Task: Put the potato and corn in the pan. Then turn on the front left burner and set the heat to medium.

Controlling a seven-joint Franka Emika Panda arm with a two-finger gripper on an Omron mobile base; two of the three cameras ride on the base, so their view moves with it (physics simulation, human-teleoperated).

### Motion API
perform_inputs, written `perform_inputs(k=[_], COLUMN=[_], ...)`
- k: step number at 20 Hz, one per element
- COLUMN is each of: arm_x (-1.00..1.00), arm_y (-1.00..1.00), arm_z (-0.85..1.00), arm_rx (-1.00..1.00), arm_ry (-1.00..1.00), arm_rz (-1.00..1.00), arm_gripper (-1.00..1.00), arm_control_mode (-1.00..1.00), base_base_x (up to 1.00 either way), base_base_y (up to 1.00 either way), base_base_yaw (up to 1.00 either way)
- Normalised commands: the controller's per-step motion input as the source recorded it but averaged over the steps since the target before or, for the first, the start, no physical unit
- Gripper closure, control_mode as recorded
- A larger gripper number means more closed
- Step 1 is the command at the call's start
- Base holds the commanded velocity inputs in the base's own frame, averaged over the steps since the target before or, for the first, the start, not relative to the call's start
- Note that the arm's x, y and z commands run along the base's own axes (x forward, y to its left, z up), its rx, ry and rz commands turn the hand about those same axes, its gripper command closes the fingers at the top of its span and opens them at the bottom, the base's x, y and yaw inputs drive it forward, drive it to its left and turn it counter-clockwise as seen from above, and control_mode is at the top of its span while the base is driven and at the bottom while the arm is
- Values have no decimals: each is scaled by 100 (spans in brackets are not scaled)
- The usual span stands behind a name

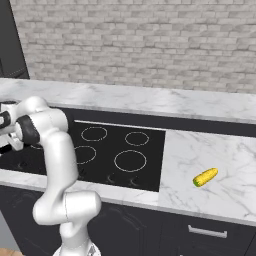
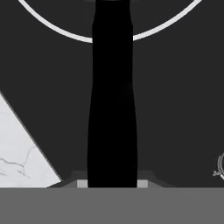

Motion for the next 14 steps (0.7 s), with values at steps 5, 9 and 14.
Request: perform_inputs(k=[5,9,14], arm_x=[27,23,18], arm_y=[48,74,71], arm_z=[37,6,0], arm_rx=[-8,-14,-10], arm_ry=[23,6,-3], arm_rz=[-15,-19,-17], arm_gripper=[100,100,100], arm_control_mode=[-100,-100,-100], base_base_x=[0,0,0], base_base_y=[0,0,0], base_base_yaw=[0,0,0])
